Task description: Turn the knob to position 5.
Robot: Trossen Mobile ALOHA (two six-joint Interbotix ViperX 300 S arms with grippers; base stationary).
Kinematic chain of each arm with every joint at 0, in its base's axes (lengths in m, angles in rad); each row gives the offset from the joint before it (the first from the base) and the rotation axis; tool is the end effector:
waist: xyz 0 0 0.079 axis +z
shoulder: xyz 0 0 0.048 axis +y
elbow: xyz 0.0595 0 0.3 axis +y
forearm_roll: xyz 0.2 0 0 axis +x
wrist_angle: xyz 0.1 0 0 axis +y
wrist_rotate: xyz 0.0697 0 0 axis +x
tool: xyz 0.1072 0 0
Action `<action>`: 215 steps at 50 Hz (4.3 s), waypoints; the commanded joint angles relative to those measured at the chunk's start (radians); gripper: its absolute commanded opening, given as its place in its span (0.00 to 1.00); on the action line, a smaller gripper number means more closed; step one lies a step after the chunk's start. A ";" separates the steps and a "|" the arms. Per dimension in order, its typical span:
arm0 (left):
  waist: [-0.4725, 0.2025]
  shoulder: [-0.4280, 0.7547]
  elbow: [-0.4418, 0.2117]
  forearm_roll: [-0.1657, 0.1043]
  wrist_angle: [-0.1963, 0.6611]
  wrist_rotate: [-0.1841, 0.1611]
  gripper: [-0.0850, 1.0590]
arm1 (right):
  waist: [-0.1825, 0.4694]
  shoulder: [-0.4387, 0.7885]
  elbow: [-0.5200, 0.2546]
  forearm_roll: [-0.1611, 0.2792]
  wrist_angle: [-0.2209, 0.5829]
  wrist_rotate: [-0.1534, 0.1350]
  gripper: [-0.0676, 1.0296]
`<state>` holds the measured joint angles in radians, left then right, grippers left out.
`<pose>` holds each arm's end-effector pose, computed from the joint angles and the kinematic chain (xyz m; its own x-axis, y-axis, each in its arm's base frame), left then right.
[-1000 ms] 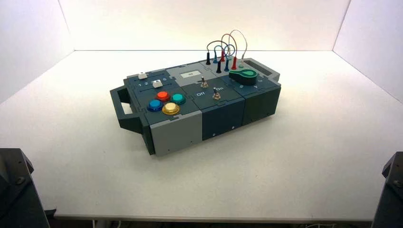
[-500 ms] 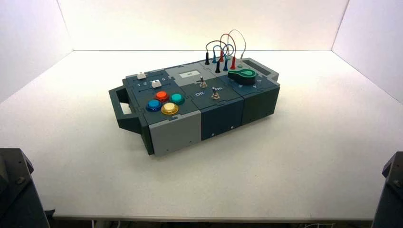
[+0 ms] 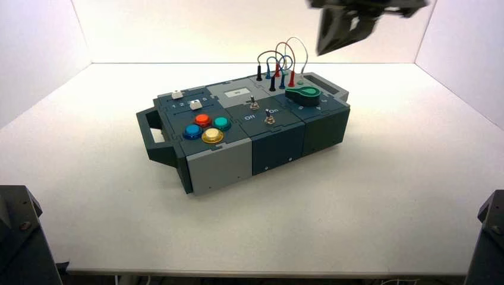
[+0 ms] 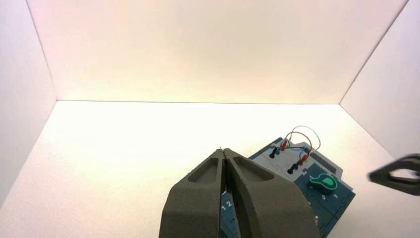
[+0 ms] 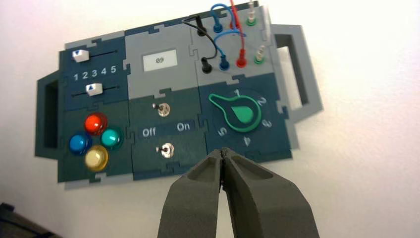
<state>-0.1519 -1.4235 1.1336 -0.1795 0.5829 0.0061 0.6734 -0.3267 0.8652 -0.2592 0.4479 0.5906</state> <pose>0.1638 -0.0427 0.2660 0.9290 -0.2416 -0.2804 0.2012 0.9655 -0.1653 0.2597 0.1821 0.1310 0.5063 0.2619 -0.8216 -0.3099 0.9444 0.1101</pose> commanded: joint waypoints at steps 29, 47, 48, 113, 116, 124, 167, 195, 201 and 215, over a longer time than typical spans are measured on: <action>-0.005 -0.020 0.000 0.002 0.009 0.009 0.05 | -0.026 0.331 -0.210 -0.008 -0.017 -0.006 0.04; -0.005 -0.020 0.002 0.000 0.009 0.012 0.05 | -0.094 0.380 -0.247 -0.014 -0.035 -0.012 0.04; -0.005 -0.020 0.002 0.000 0.009 0.012 0.05 | -0.094 0.380 -0.247 -0.014 -0.035 -0.012 0.04; -0.005 -0.021 0.008 0.002 -0.005 0.014 0.05 | -0.083 0.505 -0.330 0.018 -0.015 -0.014 0.04; -0.005 -0.020 0.008 0.002 -0.006 0.015 0.05 | -0.077 0.505 -0.330 0.021 -0.012 -0.014 0.04; -0.005 -0.020 0.008 0.002 -0.006 0.015 0.05 | -0.063 0.505 -0.331 0.028 0.003 -0.015 0.04; -0.005 -0.038 0.008 0.002 -0.006 0.015 0.05 | -0.054 0.485 -0.322 0.031 0.083 -0.015 0.04; -0.005 -0.038 0.009 0.002 -0.008 0.015 0.05 | -0.055 0.479 -0.319 0.031 0.094 -0.014 0.04; -0.005 -0.038 0.009 0.002 -0.008 0.015 0.05 | -0.055 0.479 -0.319 0.031 0.098 -0.014 0.04; -0.005 -0.037 0.009 0.002 -0.009 0.015 0.05 | -0.055 0.476 -0.311 0.032 0.104 -0.011 0.04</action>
<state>-0.1519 -1.4696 1.1536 -0.1795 0.5860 0.0184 0.6274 0.1871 0.5553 -0.2224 0.5430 0.5798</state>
